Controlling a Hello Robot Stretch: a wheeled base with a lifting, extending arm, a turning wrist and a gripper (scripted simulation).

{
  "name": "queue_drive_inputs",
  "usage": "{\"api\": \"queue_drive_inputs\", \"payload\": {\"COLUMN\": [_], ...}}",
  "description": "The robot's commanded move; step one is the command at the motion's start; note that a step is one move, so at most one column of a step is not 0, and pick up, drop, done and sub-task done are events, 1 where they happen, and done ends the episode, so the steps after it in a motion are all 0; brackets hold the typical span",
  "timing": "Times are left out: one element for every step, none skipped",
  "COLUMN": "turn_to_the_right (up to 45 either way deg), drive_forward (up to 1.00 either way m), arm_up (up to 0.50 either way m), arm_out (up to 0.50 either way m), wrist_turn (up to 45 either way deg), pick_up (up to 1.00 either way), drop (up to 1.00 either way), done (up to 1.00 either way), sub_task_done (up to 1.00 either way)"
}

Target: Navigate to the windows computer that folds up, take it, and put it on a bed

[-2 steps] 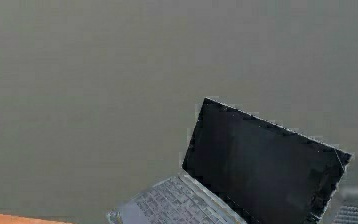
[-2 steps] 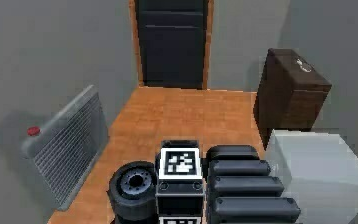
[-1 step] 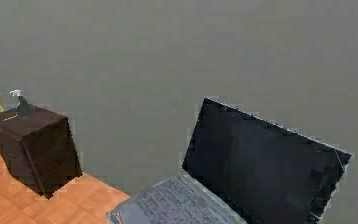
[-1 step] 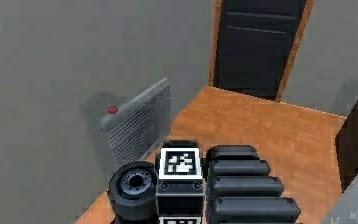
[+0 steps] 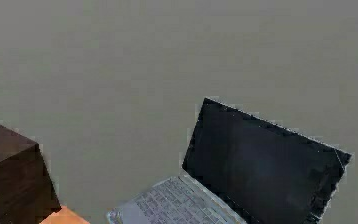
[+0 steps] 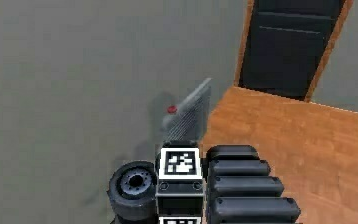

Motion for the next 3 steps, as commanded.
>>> {"api": "queue_drive_inputs", "payload": {"turn_to_the_right": [-45.0, -15.0, 0.0], "drive_forward": [0.00, 0.00, 0.60], "arm_up": [0.00, 0.00, 0.00], "arm_out": [0.00, 0.00, 0.00], "wrist_turn": [0.0, 0.0, 0.0], "pick_up": [0.00, 0.00, 0.00], "drop": [0.00, 0.00, 0.00], "done": [0.00, 0.00, 0.00], "sub_task_done": [0.00, 0.00, 0.00]}}
